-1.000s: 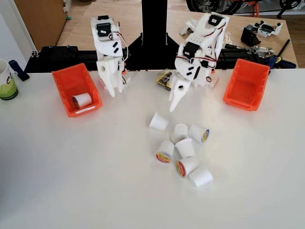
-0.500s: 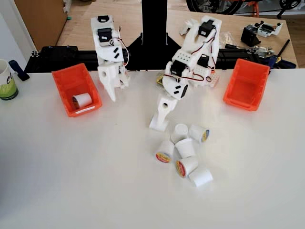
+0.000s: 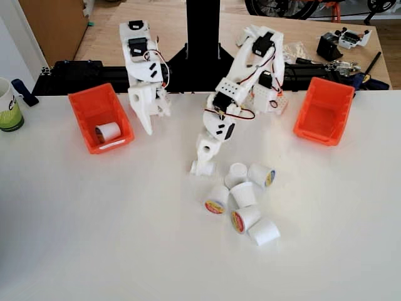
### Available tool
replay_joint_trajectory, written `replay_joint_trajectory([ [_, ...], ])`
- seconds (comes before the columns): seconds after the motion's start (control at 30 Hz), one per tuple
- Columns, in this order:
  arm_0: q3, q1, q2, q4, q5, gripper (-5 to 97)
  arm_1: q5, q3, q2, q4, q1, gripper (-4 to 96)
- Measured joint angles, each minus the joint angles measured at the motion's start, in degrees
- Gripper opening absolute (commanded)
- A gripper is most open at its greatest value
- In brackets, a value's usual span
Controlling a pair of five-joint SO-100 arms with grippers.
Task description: Sort the coffee pods, blue into left, red into right
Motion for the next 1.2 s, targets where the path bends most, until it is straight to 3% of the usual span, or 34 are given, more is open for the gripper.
replay_joint_trajectory([
  [0.13, 0.0, 0.0, 0.0, 0.0, 0.9, 41, -16.0, -0.3, 0.0, -3.5, 2.8, 11.3],
  [0.3, 0.0, 0.0, 0.0, -1.2, 3.7, 41, -43.7, -0.4, 1.8, -11.2, 3.4, 11.9],
  [0.4, 1.6, 0.0, 0.0, -4.1, 7.3, 42, -57.6, -0.4, 8.3, -9.8, 2.7, 11.0],
  [0.47, 3.2, 0.0, 0.0, -6.7, 8.7, 42, -62.8, -0.4, 13.9, -5.9, 1.7, 10.7],
  [0.57, 5.3, 0.0, 0.0, -10.0, 9.4, 42, -66.2, -0.5, 21.1, 0.8, 0.4, 10.6],
  [0.77, 5.3, -1.2, 0.4, -10.5, 9.7, 42, -66.3, -0.8, 29.2, 14.2, -1.9, 11.2],
  [0.87, 5.3, -1.5, 0.4, -10.6, 9.6, 42, -61.6, -0.9, 34.7, 21.2, -6.9, 10.2],
  [1.0, 5.3, -1.8, 0.4, -10.6, 9.5, 42, -46.3, -0.9, 41.1, 27.8, -19.2, 9.4],
  [1.2, 5.3, -4.6, 0.4, -10.6, 10.6, 42, -15.4, -0.9, 49.5, 36.9, -41.1, 10.4],
])
